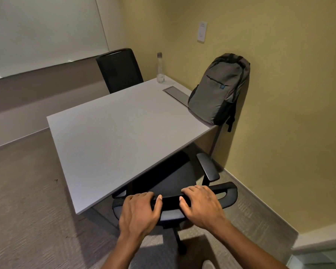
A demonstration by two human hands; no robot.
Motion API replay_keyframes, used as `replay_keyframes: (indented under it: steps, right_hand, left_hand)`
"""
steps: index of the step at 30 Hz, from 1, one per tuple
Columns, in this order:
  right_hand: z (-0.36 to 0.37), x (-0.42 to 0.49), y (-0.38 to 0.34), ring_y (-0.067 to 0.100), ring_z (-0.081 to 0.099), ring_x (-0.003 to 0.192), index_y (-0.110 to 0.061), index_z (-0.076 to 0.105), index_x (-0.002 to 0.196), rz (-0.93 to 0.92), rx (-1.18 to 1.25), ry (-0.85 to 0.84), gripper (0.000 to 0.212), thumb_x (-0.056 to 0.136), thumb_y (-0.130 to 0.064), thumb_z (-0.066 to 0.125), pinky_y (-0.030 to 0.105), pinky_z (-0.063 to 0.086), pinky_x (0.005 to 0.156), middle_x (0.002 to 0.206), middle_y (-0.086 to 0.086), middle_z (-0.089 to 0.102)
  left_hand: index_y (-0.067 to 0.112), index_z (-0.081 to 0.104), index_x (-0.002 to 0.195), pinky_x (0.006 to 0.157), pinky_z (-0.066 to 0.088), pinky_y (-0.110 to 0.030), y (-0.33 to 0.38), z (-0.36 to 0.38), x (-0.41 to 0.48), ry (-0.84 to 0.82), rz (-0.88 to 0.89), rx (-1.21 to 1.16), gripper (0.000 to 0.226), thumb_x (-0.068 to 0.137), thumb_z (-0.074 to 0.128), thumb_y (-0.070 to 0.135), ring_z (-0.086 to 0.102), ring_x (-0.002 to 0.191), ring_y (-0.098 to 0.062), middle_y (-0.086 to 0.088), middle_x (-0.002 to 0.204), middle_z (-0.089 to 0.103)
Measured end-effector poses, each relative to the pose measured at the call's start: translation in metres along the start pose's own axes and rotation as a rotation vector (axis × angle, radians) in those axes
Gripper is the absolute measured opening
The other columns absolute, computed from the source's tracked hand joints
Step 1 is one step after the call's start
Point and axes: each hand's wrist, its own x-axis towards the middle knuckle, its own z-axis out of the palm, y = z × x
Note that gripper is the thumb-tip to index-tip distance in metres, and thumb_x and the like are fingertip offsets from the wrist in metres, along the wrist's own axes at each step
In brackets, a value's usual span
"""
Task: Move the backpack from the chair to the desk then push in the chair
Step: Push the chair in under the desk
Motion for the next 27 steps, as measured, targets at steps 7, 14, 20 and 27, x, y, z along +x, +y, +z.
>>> replay_keyframes:
  steps: [7,14,20,27]
  right_hand:
    - [-0.02,0.047,0.057,0.014,0.066,0.106,-0.026,0.07,0.12,-0.09,-0.037,-0.022,0.05,0.096,-0.055,0.038,0.037,0.049,0.098,0.112,-0.008,0.075]
    - [-0.027,0.084,0.082,0.015,0.063,0.107,-0.024,0.067,0.119,-0.231,-0.076,-0.125,0.053,0.096,-0.057,0.033,0.038,0.048,0.099,0.113,-0.005,0.073]
    - [-0.046,0.149,0.161,0.014,0.063,0.105,-0.026,0.069,0.118,-0.314,-0.062,-0.178,0.051,0.096,-0.058,0.035,0.04,0.05,0.096,0.11,-0.006,0.073]
    - [-0.054,0.175,0.195,0.008,0.062,0.117,-0.028,0.067,0.131,-0.382,-0.076,-0.204,0.054,0.096,-0.057,0.038,0.036,0.049,0.104,0.127,-0.009,0.072]
  left_hand:
    - [0.031,0.061,0.069,0.08,0.054,-0.036,0.051,0.014,0.045,0.014,-0.097,-0.027,0.049,0.1,0.034,0.058,0.059,0.058,-0.008,0.008,0.059,0.061]
    - [0.03,0.07,0.075,0.091,0.052,-0.038,0.068,0.025,0.066,0.007,-0.219,-0.007,0.05,0.099,0.032,0.053,0.062,0.063,-0.011,0.006,0.062,0.065]
    - [0.028,0.063,0.066,0.091,0.05,-0.036,0.137,0.046,0.125,0.018,-0.358,-0.035,0.053,0.098,0.026,0.051,0.054,0.058,-0.009,0.008,0.057,0.058]
    - [0.026,0.07,0.079,0.093,0.05,-0.041,0.168,0.055,0.143,0.005,-0.413,-0.043,0.054,0.096,0.027,0.053,0.063,0.07,-0.015,0.003,0.071,0.069]
